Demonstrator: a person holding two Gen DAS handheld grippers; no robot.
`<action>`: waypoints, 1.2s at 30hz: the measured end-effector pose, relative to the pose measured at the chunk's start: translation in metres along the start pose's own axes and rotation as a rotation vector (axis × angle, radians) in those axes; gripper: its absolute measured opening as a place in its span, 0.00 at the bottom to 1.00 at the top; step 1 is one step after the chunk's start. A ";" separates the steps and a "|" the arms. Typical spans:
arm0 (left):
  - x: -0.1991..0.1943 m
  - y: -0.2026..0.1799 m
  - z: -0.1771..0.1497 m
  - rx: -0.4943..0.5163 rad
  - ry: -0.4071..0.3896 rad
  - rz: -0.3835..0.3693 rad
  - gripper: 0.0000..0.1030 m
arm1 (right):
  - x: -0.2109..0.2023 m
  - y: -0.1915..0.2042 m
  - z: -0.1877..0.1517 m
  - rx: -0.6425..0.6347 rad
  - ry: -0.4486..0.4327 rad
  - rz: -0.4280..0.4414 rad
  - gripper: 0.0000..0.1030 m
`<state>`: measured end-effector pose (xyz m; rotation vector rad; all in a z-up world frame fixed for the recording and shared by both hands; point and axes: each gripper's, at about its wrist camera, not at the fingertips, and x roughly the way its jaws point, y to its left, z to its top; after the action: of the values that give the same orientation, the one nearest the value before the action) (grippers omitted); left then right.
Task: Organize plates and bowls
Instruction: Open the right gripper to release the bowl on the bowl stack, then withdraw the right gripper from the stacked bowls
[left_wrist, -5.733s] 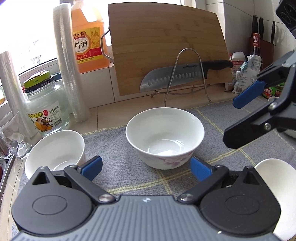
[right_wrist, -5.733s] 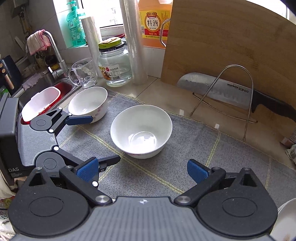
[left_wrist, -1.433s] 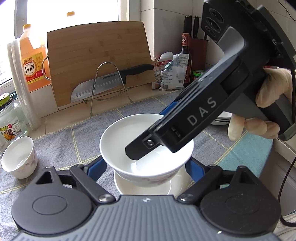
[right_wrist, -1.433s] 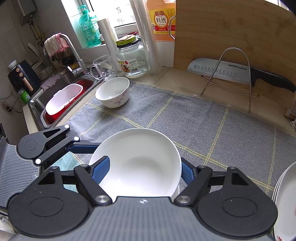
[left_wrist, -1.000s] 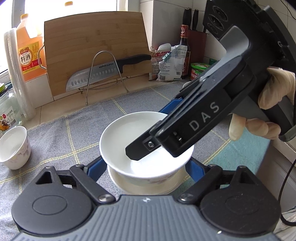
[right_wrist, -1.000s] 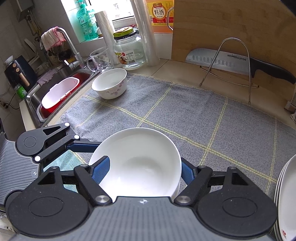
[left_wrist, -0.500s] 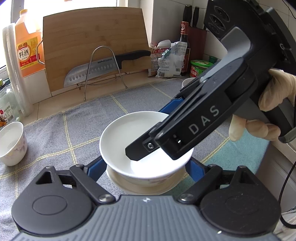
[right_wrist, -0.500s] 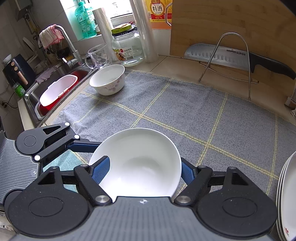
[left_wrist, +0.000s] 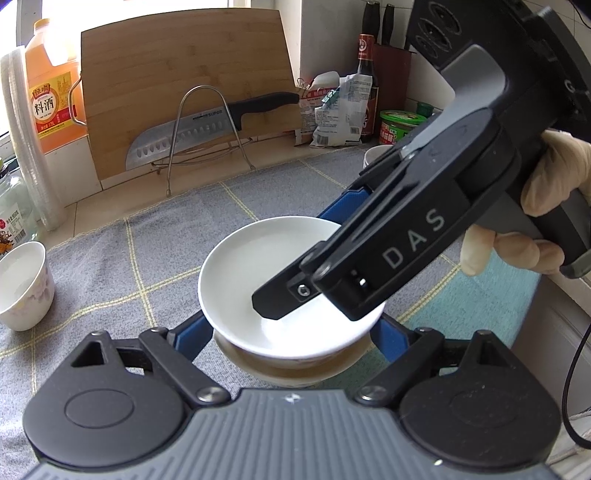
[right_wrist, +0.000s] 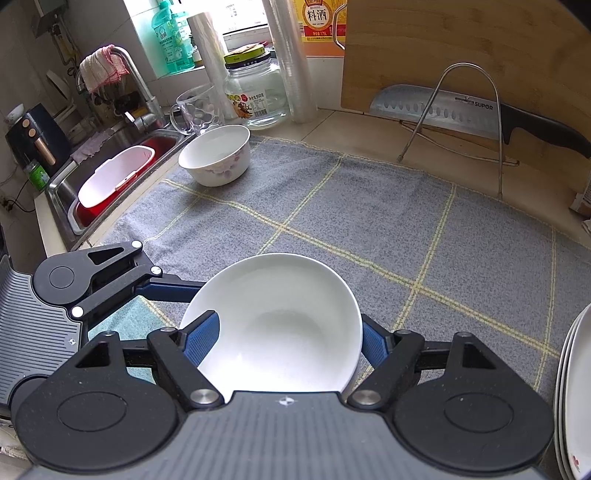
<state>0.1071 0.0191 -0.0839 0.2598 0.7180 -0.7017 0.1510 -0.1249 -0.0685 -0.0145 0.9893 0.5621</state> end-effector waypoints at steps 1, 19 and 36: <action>0.000 0.000 0.000 0.001 -0.001 -0.001 0.89 | 0.000 0.000 0.000 -0.002 -0.001 -0.001 0.81; -0.015 0.005 -0.007 -0.020 -0.009 0.007 0.92 | -0.010 -0.007 -0.019 0.048 -0.083 -0.082 1.00; -0.022 0.011 -0.016 -0.039 -0.013 0.002 0.94 | -0.013 0.003 -0.057 0.088 -0.147 -0.237 1.00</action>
<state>0.0945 0.0452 -0.0807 0.2204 0.7185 -0.6868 0.0993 -0.1432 -0.0891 -0.0116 0.8538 0.2970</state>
